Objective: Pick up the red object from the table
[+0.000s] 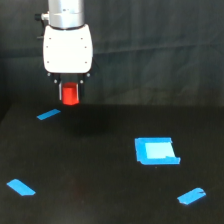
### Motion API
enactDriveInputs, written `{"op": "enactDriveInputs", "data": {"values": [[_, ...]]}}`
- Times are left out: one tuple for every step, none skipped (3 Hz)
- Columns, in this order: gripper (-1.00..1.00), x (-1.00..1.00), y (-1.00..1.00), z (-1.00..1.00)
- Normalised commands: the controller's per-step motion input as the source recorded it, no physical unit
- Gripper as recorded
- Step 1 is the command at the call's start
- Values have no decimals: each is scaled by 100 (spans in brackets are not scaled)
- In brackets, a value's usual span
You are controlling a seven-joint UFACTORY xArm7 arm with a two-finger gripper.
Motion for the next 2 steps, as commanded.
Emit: {"op": "enactDriveInputs", "data": {"values": [[-89,10,-12,-5],[-100,-1,-5,-8]]}}
